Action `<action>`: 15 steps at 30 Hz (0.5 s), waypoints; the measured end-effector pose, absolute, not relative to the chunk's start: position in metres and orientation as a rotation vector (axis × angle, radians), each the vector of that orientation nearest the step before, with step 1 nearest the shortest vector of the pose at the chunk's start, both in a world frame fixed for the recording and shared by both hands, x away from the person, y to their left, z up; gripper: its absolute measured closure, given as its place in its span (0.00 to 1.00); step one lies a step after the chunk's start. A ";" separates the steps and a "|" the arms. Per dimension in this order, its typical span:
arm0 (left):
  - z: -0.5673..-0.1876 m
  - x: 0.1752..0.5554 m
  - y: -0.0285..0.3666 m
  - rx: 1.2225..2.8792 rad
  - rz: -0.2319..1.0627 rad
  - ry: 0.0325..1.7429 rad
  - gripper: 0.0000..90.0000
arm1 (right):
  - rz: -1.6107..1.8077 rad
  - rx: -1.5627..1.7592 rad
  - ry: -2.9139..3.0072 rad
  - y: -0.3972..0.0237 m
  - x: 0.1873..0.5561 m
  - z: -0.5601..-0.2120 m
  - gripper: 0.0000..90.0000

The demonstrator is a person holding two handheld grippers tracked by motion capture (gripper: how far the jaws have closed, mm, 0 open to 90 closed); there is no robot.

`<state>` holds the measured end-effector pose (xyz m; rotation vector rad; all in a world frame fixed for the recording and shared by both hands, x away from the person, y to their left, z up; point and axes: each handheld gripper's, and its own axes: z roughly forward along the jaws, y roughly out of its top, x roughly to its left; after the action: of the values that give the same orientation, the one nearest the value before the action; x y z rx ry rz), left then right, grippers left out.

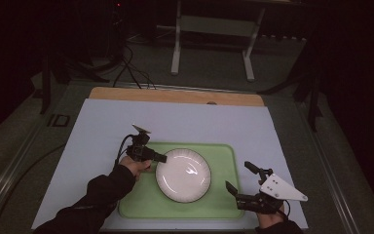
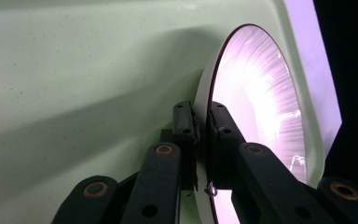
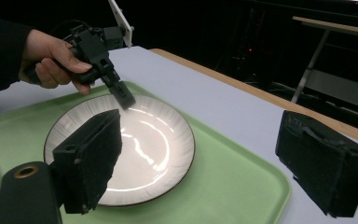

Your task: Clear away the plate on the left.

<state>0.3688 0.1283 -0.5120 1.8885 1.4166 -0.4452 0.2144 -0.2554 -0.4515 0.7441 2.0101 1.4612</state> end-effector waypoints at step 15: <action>-0.524 0.371 0.129 1.946 -0.432 1.415 0.93 | 1.461 0.751 2.016 -0.255 0.215 -0.452 0.16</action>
<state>0.3708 0.1287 -0.5241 1.9462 1.4150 -0.4323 0.2154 -0.2549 -0.4523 0.7513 2.0160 1.4610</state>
